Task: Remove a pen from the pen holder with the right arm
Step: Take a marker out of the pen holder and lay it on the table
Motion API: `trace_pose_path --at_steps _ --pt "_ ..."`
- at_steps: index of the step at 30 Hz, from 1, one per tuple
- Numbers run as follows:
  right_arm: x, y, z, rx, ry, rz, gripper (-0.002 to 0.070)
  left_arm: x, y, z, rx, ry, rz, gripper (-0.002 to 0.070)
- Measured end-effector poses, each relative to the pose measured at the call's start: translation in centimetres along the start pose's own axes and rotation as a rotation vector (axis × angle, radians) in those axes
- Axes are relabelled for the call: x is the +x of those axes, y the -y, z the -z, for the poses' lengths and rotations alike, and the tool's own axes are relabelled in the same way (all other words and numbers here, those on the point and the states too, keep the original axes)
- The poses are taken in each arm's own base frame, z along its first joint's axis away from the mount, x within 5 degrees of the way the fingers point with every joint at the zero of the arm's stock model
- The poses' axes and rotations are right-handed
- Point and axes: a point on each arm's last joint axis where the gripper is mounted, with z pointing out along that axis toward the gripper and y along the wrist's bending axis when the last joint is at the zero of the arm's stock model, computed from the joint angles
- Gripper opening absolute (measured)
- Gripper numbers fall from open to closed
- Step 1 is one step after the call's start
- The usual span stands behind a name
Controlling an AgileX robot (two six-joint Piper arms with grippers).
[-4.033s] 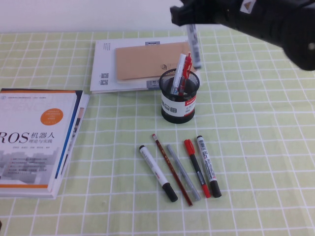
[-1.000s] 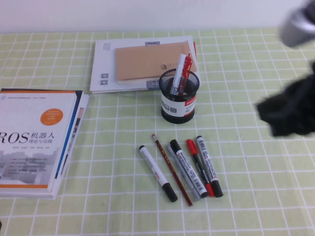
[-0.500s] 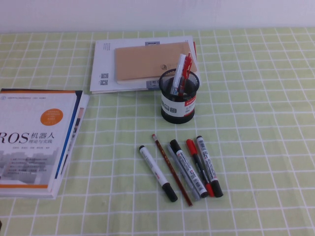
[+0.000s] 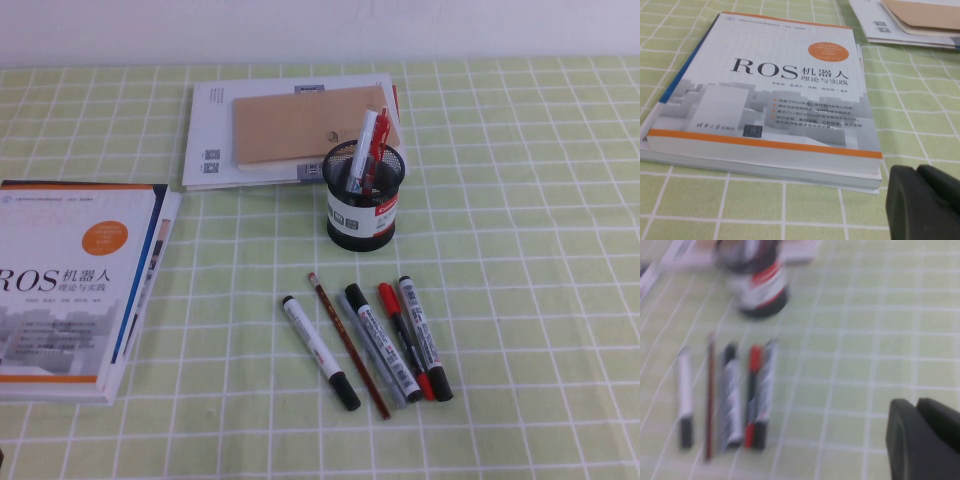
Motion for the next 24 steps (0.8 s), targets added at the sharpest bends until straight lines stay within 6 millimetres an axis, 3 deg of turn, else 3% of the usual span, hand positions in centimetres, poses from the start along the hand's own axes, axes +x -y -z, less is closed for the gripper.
trace_pose_path --at_steps 5,11,17,24 --pt "4.3 2.8 0.4 0.142 0.182 -0.153 -0.0012 0.0 0.0 0.0 0.000 0.000 0.000 -0.0008" --pt "8.7 4.3 0.5 0.244 0.332 -0.204 -0.0013 0.0 0.0 0.0 0.000 0.000 0.000 -0.0008" --pt "11.0 4.9 0.2 0.280 0.482 -0.129 -0.0012 0.0 0.0 0.0 0.000 0.000 0.000 -0.0008" --pt "11.3 4.9 0.4 0.296 0.499 -0.055 -0.0012 0.0 0.0 0.0 0.000 0.000 0.000 -0.0008"
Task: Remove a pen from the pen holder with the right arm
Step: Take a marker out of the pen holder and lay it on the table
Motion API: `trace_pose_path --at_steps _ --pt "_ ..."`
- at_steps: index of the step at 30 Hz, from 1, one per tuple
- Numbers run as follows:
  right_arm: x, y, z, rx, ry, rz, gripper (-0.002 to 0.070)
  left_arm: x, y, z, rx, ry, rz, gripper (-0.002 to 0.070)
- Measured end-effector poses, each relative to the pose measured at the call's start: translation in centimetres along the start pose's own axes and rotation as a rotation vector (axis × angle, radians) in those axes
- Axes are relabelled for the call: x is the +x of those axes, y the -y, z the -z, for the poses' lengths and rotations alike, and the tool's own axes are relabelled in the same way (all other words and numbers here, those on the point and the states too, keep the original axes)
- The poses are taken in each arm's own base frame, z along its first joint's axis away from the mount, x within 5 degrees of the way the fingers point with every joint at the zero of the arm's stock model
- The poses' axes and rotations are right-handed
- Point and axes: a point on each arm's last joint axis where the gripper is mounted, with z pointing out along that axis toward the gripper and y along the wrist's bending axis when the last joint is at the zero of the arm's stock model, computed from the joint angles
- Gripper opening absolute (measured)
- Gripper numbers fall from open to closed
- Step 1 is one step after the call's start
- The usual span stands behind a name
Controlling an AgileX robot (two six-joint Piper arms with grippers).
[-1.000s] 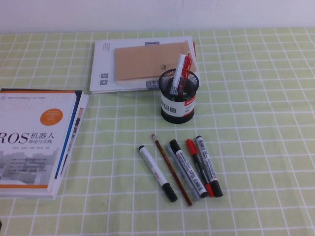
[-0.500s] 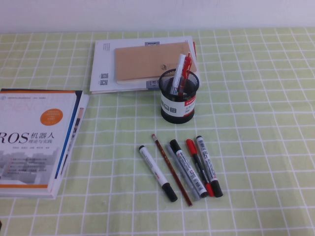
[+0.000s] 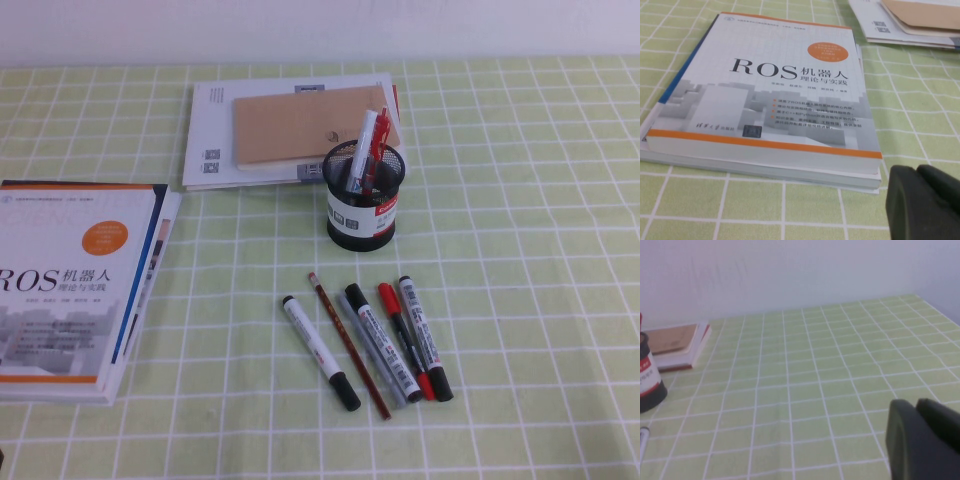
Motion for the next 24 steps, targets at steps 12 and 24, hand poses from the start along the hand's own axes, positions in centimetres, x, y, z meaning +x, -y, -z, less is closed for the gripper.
trace_pose_path --at_steps 12,24 --pt "1.0 0.2 0.1 0.007 -0.116 0.042 -0.0013 0.0 0.0 0.0 0.000 0.000 0.000 -0.0008" --pt "2.1 -0.4 0.3 -0.068 -0.227 0.128 -0.0013 0.0 0.0 0.0 0.000 0.000 0.000 -0.0008"
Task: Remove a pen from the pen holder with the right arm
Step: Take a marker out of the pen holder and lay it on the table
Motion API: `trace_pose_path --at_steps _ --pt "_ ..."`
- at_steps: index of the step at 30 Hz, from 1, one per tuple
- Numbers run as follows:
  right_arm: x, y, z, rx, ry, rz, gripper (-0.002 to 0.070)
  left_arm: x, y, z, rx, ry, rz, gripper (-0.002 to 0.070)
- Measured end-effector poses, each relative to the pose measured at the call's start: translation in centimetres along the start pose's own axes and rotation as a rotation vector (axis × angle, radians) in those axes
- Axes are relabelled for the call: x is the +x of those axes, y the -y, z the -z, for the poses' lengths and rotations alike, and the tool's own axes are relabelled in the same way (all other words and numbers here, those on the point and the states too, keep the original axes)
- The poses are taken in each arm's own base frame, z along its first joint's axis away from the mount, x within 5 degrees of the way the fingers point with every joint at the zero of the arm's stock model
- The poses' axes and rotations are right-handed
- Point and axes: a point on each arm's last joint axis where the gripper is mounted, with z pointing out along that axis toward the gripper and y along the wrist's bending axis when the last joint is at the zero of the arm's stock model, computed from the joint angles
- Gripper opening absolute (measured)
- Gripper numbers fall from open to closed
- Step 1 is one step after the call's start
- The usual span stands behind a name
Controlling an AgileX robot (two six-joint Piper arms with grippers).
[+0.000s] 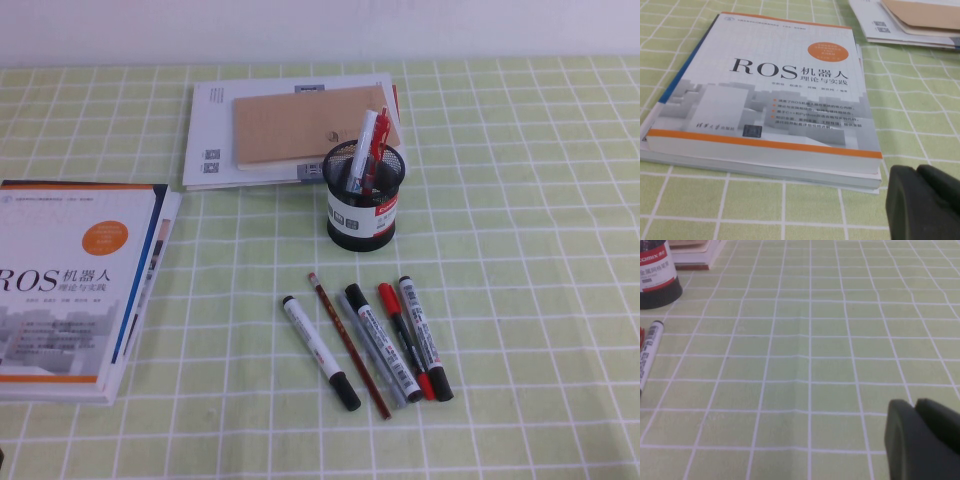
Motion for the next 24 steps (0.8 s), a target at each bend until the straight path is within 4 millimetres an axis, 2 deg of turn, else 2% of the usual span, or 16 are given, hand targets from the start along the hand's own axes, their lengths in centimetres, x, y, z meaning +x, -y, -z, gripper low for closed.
trace_pose_path --at_steps 24 --pt "0.07 -0.09 0.00 -0.010 -0.008 0.003 -0.0013 0.00 0.00 0.00 0.000 0.000 0.000 -0.0008"
